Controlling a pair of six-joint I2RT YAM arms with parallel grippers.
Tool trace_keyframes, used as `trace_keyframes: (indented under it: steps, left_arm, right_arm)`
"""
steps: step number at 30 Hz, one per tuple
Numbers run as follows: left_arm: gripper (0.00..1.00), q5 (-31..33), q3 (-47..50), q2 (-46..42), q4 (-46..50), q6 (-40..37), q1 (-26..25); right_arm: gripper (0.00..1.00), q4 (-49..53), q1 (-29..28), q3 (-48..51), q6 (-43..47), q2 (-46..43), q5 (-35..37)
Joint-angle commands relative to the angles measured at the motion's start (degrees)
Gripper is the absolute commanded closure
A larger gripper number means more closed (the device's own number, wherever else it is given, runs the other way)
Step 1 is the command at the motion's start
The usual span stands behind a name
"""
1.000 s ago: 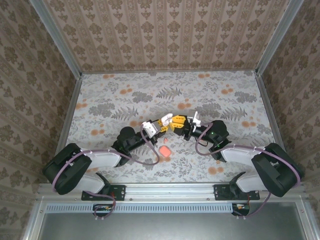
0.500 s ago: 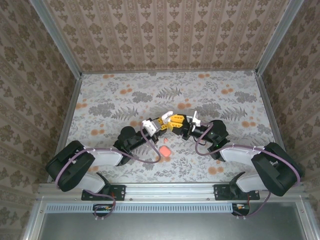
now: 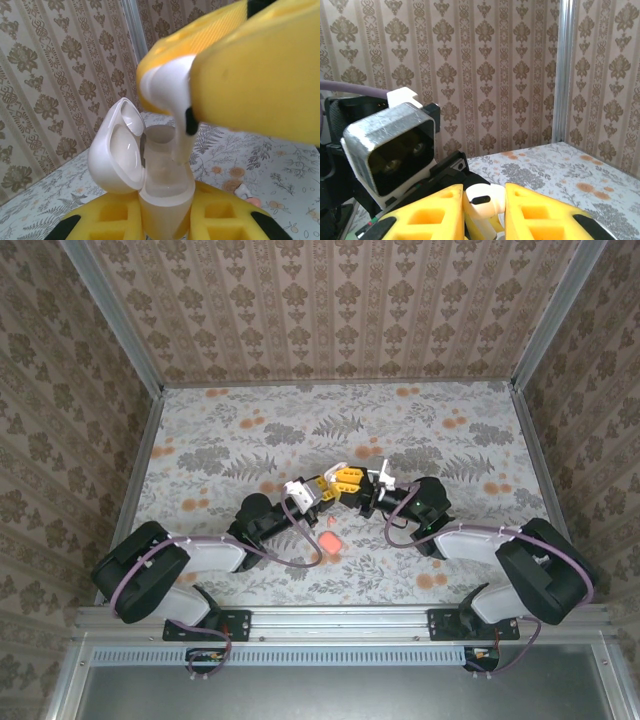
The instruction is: Insert the wireless bluetooth earbuds into the charging case
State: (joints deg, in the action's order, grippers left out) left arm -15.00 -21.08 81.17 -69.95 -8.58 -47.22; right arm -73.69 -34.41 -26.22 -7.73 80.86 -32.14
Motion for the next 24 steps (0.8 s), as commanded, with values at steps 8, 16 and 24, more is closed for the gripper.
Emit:
trace_keyframes:
  steps: [8, 16, 24]
  left_arm:
    - [0.92, 0.59, -2.03, -0.94, -3.27, 1.66, -0.44]
    - [0.92, 0.35, -2.20, -2.10, -3.51, 2.36, -0.59]
    - [0.92, -0.35, -2.04, -3.42, -3.39, 2.16, -0.68]
  right_arm:
    - [0.77, -2.46, -0.48, -1.05, -0.62, 1.34, 0.48]
    - [0.77, -2.43, -0.57, -1.05, -0.37, 2.03, 1.03]
    - [0.77, -2.48, -0.57, -0.77, -0.09, 2.28, 2.42]
